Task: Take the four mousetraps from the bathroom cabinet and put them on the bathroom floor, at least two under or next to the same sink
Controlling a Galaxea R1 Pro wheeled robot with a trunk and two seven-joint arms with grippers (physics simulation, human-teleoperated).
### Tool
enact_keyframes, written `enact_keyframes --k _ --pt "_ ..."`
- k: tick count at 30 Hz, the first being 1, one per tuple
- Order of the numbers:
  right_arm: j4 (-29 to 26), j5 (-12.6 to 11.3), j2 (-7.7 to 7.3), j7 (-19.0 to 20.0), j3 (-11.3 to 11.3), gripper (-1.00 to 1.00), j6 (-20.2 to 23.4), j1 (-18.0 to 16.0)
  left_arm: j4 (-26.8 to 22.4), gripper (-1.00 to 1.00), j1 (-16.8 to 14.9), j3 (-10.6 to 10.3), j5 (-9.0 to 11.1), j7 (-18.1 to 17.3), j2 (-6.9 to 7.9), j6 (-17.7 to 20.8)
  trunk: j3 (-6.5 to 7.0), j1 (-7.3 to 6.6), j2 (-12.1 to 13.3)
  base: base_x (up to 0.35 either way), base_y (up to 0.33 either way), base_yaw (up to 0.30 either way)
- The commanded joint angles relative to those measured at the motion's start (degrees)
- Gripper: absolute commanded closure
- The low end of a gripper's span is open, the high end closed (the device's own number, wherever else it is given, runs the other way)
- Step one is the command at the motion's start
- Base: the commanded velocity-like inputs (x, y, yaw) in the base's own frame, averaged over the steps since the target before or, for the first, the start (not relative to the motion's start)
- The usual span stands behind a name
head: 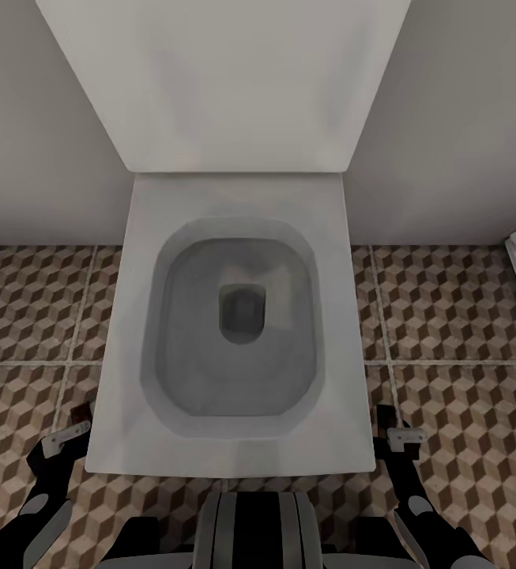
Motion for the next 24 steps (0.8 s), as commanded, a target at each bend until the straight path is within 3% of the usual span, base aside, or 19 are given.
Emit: enact_keyframes --k 1,8,24 --pt "0.06 0.62 -0.04 -0.56 0.39 -1.0 0.18 -0.03 -0.01 -1.0 -0.05 -0.51 0.32 0.48 0.08 -0.27 -0.03 0.0 -0.01 0.0 0.0 0.0" --pt "0.06 0.62 -0.04 -0.56 0.39 -1.0 0.15 -0.03 -0.02 -1.0 -0.05 -0.4 0.34 0.56 0.07 -0.39 -0.03 0.0 -0.01 -0.109 0.0 0.0" --pt "0.06 0.62 -0.04 -0.56 0.39 -1.0 0.17 -0.03 -0.01 -1.0 -0.05 -0.39 0.32 0.24 0.07 -0.38 -0.03 0.0 -0.01 -0.317 0.0 0.0"
